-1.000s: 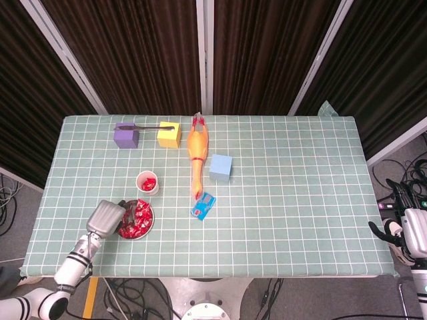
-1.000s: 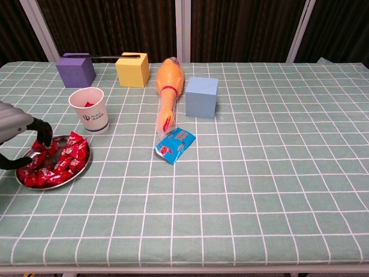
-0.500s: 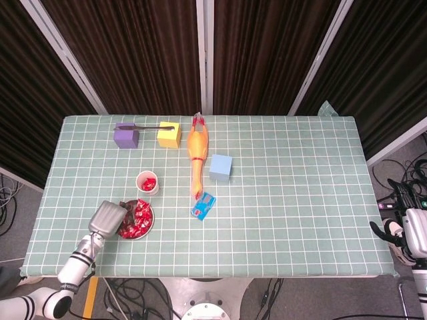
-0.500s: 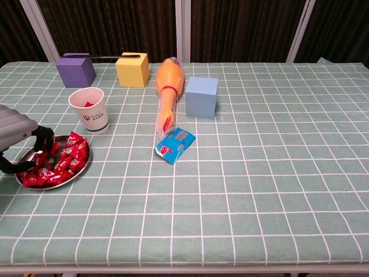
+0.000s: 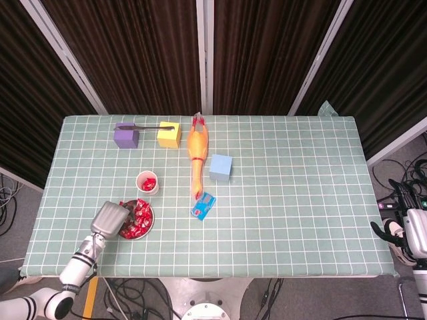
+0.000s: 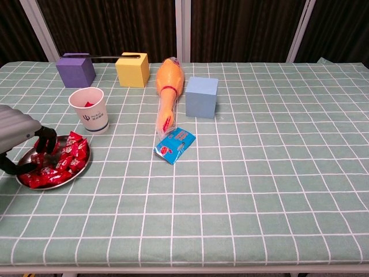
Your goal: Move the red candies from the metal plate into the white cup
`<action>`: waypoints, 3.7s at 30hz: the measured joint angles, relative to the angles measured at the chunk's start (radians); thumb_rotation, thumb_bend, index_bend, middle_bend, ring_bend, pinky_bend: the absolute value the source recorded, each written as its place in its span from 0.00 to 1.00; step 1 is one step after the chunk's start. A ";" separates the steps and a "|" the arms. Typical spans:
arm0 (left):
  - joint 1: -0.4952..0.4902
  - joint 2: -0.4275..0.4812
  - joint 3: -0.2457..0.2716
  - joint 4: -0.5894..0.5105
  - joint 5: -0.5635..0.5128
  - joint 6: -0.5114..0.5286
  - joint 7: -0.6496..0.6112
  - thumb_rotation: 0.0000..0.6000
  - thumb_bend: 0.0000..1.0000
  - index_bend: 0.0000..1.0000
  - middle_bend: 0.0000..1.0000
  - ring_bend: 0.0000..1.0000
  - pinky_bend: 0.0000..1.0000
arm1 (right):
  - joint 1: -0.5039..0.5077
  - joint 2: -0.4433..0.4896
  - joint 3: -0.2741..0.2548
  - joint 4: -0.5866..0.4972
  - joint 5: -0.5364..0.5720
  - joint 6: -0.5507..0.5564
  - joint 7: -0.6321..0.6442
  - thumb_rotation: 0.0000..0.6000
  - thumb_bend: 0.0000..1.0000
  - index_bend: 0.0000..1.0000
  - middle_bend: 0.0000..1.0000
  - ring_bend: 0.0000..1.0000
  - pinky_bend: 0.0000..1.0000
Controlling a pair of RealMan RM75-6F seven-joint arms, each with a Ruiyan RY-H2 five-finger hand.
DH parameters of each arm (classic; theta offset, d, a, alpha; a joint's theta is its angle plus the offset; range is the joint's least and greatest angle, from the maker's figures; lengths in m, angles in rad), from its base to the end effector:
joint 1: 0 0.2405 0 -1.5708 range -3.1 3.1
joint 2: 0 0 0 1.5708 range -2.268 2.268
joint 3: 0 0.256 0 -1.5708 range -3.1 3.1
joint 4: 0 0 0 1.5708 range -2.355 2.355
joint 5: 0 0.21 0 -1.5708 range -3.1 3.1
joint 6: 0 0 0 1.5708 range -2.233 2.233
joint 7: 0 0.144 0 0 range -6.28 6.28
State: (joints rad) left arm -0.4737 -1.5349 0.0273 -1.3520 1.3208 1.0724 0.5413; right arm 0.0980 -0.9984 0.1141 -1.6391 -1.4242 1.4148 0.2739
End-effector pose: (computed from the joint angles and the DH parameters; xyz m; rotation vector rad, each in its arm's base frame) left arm -0.2647 0.2652 -0.0155 -1.9499 -0.6575 -0.5323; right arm -0.3182 -0.1985 0.2005 1.2507 -1.0586 1.0323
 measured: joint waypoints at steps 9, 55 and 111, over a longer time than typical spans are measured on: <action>-0.001 -0.011 -0.002 0.019 -0.017 -0.022 0.009 1.00 0.32 0.49 0.56 0.89 1.00 | 0.001 0.000 0.000 0.001 0.001 -0.002 0.000 1.00 0.16 0.01 0.10 0.02 0.38; -0.166 0.095 -0.204 -0.097 0.007 -0.058 -0.179 1.00 0.45 0.63 0.70 0.93 1.00 | -0.013 0.002 0.000 0.014 0.004 0.011 0.021 1.00 0.16 0.01 0.10 0.02 0.38; -0.039 -0.090 -0.020 0.246 0.080 0.003 -0.153 1.00 0.36 0.48 0.50 0.90 1.00 | -0.005 0.010 0.002 -0.011 -0.002 0.008 -0.004 1.00 0.16 0.01 0.10 0.02 0.38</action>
State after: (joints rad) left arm -0.5125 -1.6249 0.0071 -1.1062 1.4005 1.0751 0.3881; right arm 0.0934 -0.9881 0.1156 -1.6496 -1.4265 1.4225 0.2700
